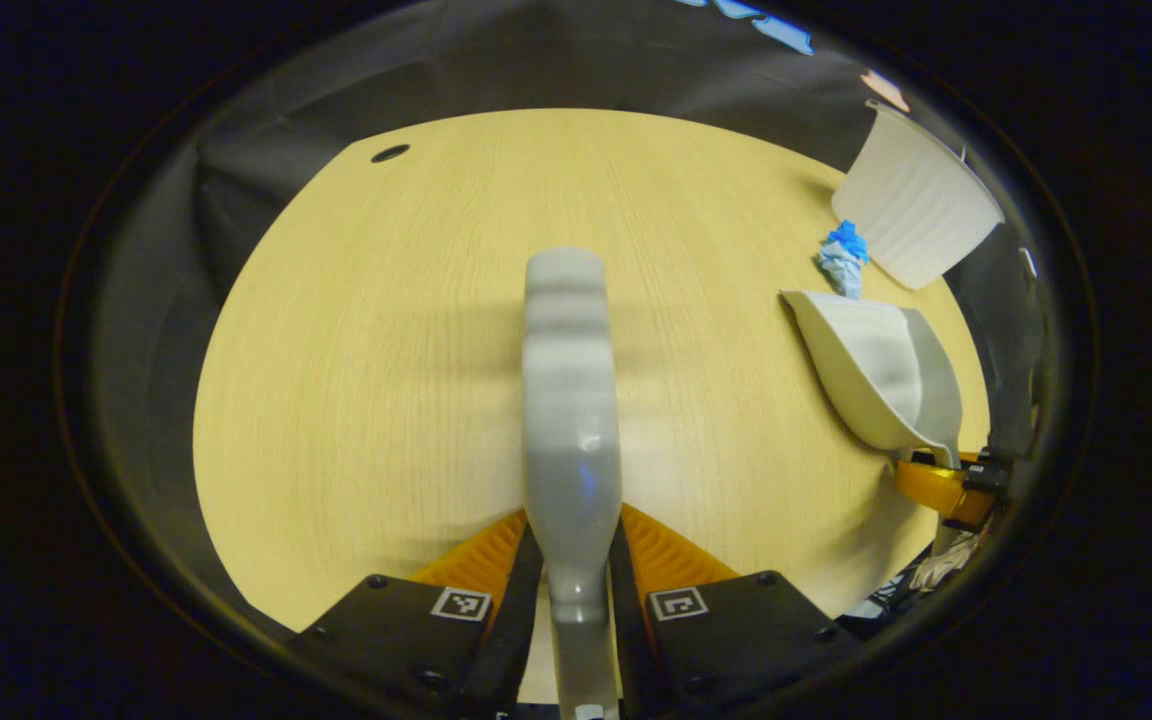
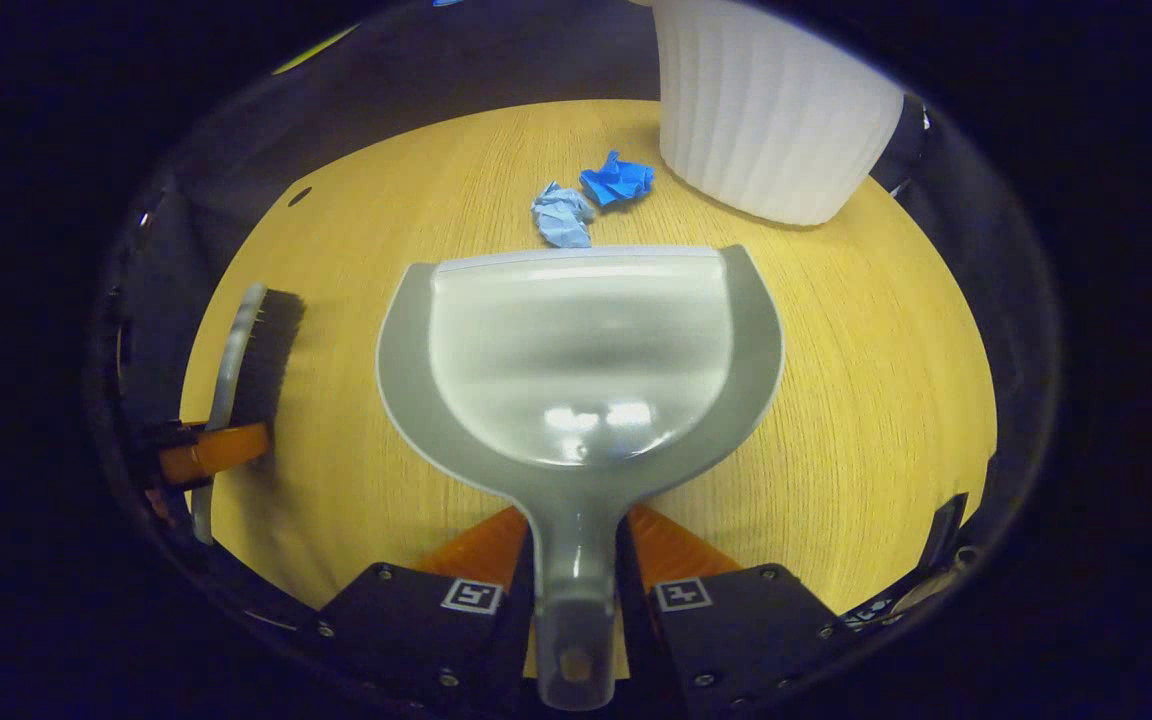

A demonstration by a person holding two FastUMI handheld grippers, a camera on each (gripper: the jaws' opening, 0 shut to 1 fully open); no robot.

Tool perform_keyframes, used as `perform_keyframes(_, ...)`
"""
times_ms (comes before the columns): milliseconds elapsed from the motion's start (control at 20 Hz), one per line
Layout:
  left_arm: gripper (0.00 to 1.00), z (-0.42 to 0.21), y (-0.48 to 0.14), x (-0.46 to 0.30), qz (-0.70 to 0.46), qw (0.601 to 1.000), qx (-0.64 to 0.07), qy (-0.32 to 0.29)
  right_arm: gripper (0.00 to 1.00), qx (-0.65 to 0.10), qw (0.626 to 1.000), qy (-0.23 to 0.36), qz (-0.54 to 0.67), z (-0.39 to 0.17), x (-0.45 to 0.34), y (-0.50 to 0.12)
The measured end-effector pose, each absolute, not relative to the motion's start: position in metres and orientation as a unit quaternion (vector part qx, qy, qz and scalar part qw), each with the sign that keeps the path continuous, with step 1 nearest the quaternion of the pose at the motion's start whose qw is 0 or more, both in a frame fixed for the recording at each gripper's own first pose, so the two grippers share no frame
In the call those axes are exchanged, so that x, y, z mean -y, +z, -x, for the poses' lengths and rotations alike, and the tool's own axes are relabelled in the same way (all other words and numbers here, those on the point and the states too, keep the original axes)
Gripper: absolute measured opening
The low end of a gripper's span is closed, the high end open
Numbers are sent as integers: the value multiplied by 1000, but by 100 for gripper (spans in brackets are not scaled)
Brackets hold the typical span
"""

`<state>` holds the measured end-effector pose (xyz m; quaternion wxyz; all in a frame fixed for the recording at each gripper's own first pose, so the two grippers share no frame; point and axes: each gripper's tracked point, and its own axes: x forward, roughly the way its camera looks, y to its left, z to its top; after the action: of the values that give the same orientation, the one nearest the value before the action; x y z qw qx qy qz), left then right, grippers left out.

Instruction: Pick up the small broom and dustpan from the desktop, sweep the trash into the dustpan with the broom, and then empty the trash into the garbage bin.

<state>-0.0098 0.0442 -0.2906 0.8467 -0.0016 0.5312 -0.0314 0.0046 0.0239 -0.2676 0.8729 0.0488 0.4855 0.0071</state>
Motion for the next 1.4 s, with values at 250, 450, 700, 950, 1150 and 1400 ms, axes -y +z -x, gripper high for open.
perform_keyframes(250, 33, 6, -283, -42, -3, 855, -517, -39, 36, -470, 881, 9, -41, -3, -23, -266)
perform_keyframes(450, 33, 0, -277, -32, -23, 856, -514, -56, 34, -469, 882, 26, -32, 0, -21, -264)
perform_keyframes(700, 32, -10, -274, -4, -33, 853, -515, -81, 34, -457, 888, 48, -16, 2, -10, -256)
perform_keyframes(950, 32, -33, -268, 34, -11, 851, -516, -100, 34, -451, 890, 69, 6, 4, 6, -251)
perform_keyframes(1150, 32, -56, -262, 60, -32, 850, -511, -120, 34, -450, 888, 94, 23, 2, 22, -252)
perform_keyframes(1400, 29, -86, -259, 95, -51, 850, -506, -138, 34, -442, 889, 114, 33, -9, 38, -247)
